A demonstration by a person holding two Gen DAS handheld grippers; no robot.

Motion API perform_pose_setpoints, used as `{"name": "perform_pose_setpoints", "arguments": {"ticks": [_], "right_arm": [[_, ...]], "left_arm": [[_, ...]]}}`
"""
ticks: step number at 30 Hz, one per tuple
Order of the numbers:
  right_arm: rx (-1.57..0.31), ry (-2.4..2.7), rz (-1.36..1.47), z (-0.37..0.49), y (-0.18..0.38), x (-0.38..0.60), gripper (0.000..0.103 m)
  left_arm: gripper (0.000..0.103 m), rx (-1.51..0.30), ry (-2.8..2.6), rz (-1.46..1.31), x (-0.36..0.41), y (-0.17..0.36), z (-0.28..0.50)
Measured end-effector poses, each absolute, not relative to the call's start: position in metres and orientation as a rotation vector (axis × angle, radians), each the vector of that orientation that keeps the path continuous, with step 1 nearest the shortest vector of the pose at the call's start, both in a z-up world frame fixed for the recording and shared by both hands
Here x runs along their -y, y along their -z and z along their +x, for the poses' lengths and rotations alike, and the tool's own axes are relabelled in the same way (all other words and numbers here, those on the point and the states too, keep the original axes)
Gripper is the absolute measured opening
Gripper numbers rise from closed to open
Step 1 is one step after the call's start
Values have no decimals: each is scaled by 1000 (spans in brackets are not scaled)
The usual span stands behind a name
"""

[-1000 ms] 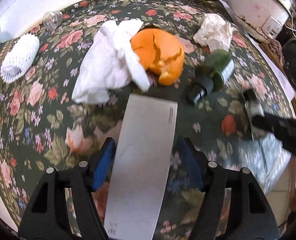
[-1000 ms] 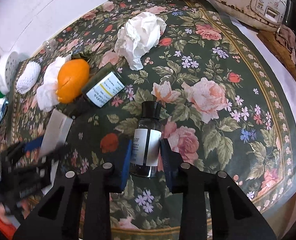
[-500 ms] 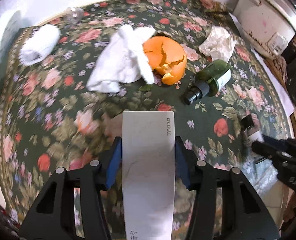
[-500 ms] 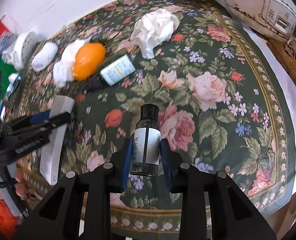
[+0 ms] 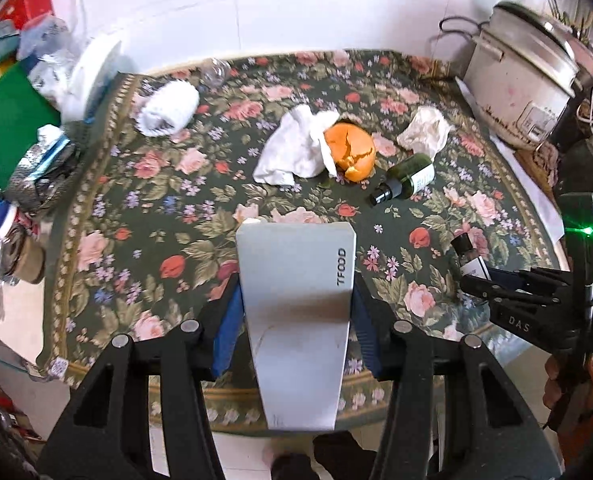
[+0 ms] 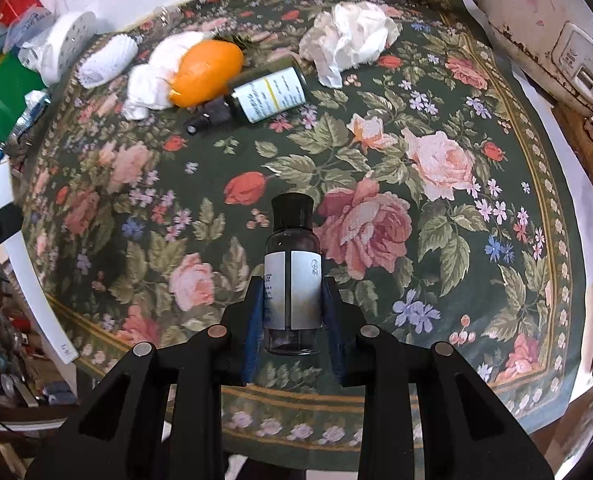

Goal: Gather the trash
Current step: 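Carry the white box and bottle over the bin and open both tools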

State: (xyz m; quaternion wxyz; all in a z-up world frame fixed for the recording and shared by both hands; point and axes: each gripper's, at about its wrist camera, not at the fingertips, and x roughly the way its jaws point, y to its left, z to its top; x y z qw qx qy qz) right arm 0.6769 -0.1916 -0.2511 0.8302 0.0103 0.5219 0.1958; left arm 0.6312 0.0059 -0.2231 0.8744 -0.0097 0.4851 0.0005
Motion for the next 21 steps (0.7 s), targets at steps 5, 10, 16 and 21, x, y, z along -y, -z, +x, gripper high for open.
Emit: {"name": "perform_pose_setpoints", "arguments": {"ticks": [5,10,16,21], "right_arm": [[-1042,-434,64,654,227,196,25],[-963,-451,114,617,197,187,25],[-882,-443,133,560,171,162,25],[-866,-438,150,516,172,148,25]], "left_arm": [[50,-966,1,-36,-16,206,609],[50,-908,20,-26,-27,187,575],[50,-872,68,6,-38,173,524],[50,-880,105,15,-46,179,483]]}}
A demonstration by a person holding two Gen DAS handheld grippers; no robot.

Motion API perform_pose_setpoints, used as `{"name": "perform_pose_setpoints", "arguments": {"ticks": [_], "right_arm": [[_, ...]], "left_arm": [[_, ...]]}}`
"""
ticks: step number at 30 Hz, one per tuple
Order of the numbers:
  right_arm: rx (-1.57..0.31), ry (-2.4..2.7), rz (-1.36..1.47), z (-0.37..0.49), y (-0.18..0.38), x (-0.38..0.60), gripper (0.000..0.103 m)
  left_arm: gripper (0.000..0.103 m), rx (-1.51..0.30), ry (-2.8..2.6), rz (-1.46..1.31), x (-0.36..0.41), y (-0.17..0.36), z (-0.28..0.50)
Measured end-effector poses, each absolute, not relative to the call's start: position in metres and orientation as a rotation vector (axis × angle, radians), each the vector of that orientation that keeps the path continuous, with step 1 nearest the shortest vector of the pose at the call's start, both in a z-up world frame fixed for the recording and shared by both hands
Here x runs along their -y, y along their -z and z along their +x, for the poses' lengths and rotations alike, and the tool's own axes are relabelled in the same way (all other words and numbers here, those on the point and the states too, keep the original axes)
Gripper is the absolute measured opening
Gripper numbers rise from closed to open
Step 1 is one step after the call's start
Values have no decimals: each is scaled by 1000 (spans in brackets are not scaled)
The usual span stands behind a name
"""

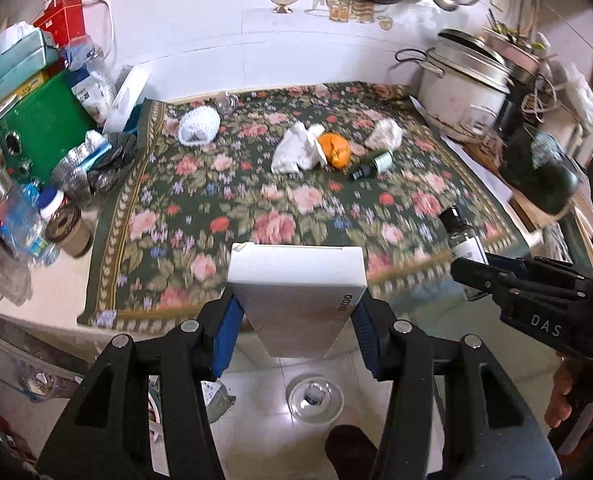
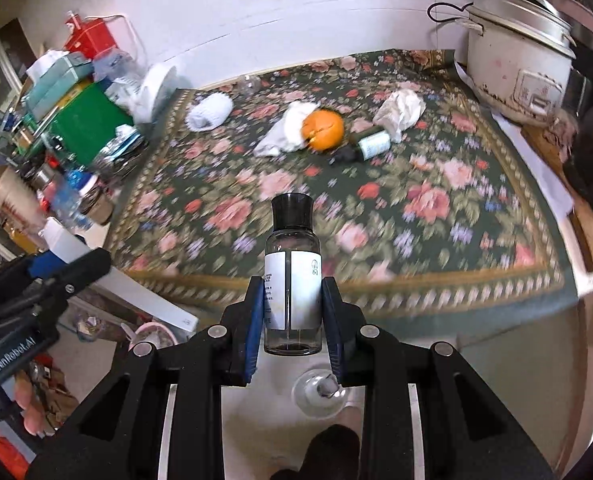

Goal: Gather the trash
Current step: 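Carry the white box and bottle over the bin and open both tools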

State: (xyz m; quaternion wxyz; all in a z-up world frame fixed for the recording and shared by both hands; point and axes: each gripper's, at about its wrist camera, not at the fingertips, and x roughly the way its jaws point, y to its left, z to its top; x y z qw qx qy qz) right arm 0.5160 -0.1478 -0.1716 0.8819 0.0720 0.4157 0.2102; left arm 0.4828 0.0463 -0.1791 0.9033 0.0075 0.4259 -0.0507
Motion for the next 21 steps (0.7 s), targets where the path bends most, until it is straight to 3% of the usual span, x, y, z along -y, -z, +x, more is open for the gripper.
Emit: {"name": "perform_pose_setpoints", "arguments": {"ticks": [14,21], "right_arm": [[-960,-415,196,428,247,123,25],[-1074,-388,173,424,320,134,26]], "left_arm": [[50,-1018,187,50,-29,270,406],[50,-1144,149,54,-10,363,402]]}}
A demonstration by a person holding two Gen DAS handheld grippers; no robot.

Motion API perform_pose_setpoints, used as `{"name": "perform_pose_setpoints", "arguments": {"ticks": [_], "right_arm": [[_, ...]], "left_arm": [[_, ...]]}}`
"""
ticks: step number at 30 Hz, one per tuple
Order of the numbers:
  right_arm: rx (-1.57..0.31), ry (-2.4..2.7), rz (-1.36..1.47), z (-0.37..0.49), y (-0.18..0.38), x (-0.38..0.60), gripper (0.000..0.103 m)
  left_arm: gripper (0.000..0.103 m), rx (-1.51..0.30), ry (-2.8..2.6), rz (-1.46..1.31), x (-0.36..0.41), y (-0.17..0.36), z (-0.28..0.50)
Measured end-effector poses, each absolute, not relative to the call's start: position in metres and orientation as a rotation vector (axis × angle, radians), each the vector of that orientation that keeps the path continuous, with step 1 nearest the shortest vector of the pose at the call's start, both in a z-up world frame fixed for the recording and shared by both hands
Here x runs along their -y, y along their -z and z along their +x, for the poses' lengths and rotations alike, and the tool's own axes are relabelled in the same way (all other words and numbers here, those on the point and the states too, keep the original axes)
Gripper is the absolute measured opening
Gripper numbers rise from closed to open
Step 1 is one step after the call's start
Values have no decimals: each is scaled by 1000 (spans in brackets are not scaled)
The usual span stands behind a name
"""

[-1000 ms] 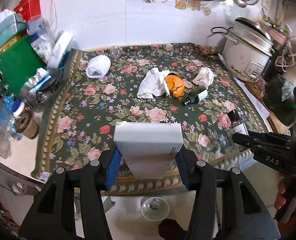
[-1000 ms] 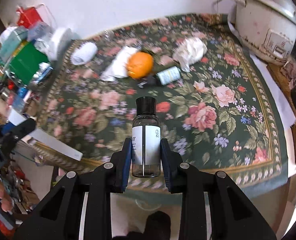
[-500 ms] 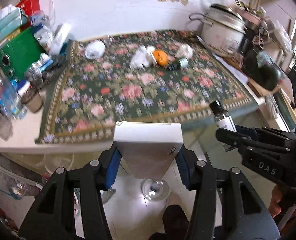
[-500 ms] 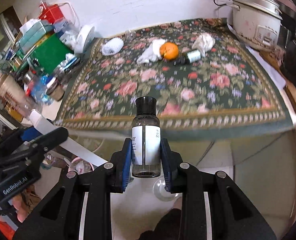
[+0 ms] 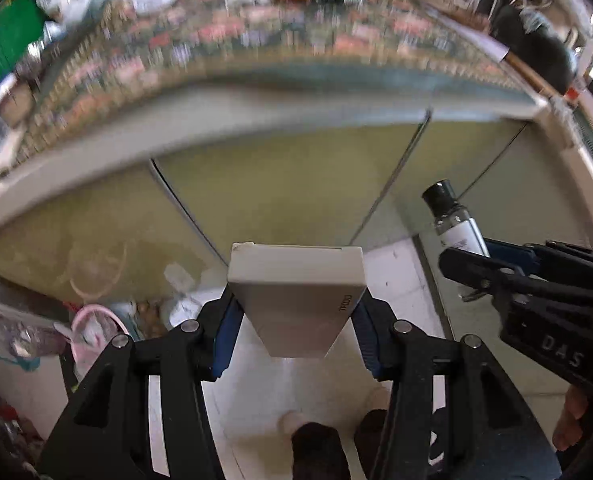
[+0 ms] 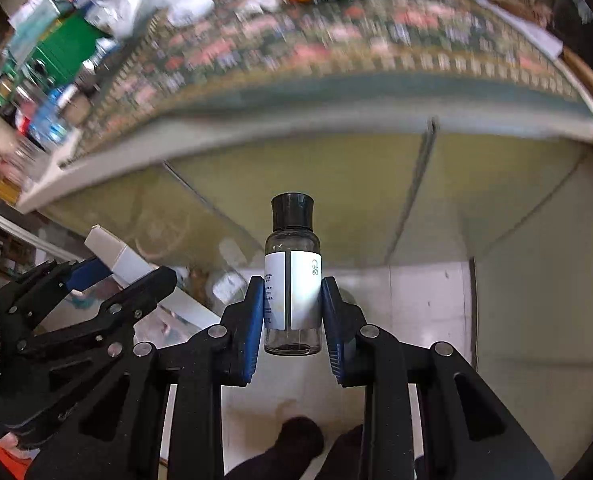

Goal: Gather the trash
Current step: 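Carry the white box and bottle over the bin and open both tools, then raise both tools back toward the remaining items on the tablecloth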

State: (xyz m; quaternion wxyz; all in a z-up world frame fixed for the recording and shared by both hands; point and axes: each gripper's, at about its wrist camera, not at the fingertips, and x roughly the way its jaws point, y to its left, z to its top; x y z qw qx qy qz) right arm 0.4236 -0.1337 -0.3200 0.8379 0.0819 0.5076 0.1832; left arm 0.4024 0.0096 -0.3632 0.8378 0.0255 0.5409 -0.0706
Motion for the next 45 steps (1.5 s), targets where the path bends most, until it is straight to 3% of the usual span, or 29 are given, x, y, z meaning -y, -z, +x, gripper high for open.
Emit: {"name": "perform_pose_setpoints", "arguments": {"ticks": [16,27,37,45], "right_arm": [[-1217,-440,150,471,542,148,26],[-1213,-495,139,493,625,124,26],[-1256,-558,151,505,658,99,27],[-1286,-552,145,507,644,102,27]], "left_arm": [[50,-1301,80,-111,-3,621,419],[50,-1342,108,-181,-6,747,437],[50,-1386,70,-213,-26,778,429],[50,-1382,50,-198,-38,740,420]]}}
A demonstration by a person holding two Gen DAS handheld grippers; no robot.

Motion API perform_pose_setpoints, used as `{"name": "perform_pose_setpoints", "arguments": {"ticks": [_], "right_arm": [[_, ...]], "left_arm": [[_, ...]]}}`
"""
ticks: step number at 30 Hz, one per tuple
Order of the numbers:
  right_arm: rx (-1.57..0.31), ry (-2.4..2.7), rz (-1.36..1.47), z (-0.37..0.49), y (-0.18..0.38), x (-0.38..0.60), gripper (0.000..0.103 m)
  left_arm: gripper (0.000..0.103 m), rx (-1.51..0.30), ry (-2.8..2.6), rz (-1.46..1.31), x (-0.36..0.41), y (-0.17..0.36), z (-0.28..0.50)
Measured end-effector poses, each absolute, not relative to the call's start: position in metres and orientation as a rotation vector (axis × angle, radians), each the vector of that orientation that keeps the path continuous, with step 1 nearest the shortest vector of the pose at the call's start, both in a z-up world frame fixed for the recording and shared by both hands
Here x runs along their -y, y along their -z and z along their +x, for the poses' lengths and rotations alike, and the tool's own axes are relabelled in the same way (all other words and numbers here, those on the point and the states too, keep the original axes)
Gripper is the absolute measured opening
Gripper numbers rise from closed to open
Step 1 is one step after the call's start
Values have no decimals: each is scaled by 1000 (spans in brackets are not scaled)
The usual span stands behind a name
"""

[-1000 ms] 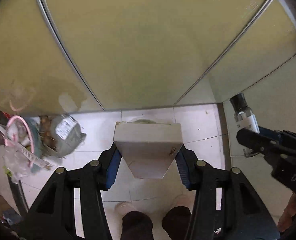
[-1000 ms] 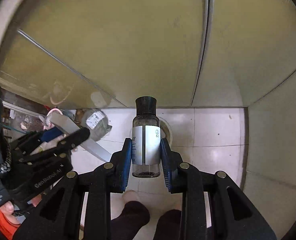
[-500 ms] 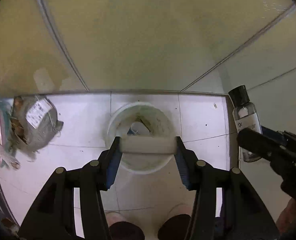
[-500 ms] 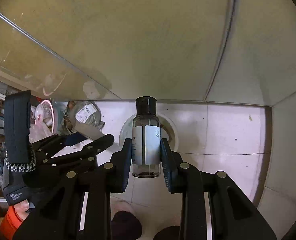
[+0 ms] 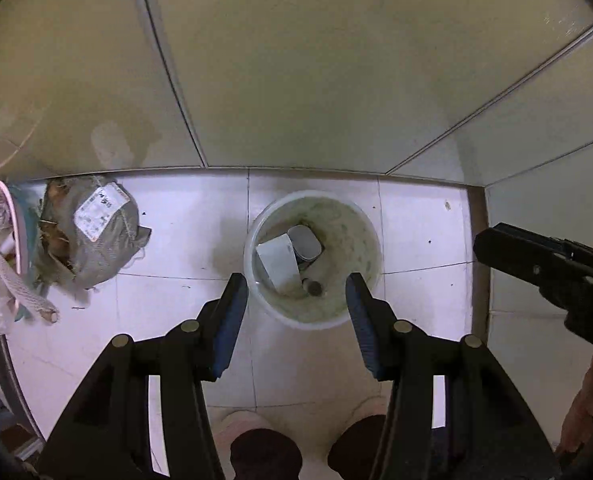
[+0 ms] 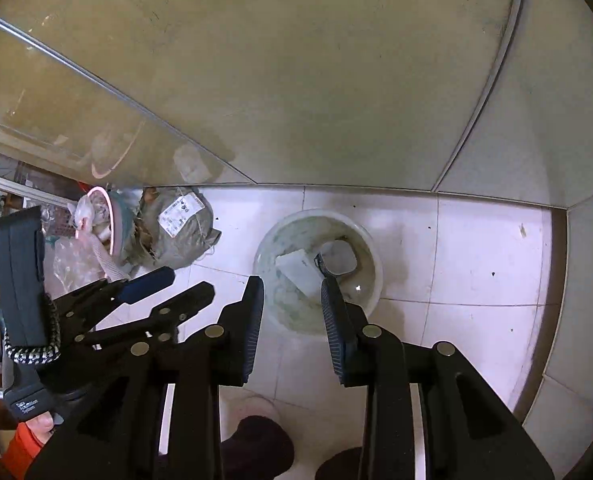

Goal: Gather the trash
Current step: 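Raise both tools back toward the remaining items on the tablecloth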

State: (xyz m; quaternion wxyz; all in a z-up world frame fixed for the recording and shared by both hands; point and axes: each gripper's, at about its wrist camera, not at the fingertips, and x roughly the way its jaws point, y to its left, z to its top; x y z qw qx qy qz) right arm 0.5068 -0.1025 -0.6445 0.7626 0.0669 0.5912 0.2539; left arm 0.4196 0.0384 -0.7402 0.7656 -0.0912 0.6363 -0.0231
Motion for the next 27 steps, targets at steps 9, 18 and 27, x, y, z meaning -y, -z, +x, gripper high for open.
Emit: {"name": "perform_pose_setpoints", "arguments": {"ticks": [9,18,27], "right_arm": [[-1230,-549,154,487,537,122,27],[-1080,-534,149,450,375,133,27],[-895,-475,165,408,234,148,28]], "left_arm": [[50,-1309,62,-209,-37,605,414],[50,-1143,96,-177,-34,418,404],[51,-947,126,-132,-54,246,391]]}}
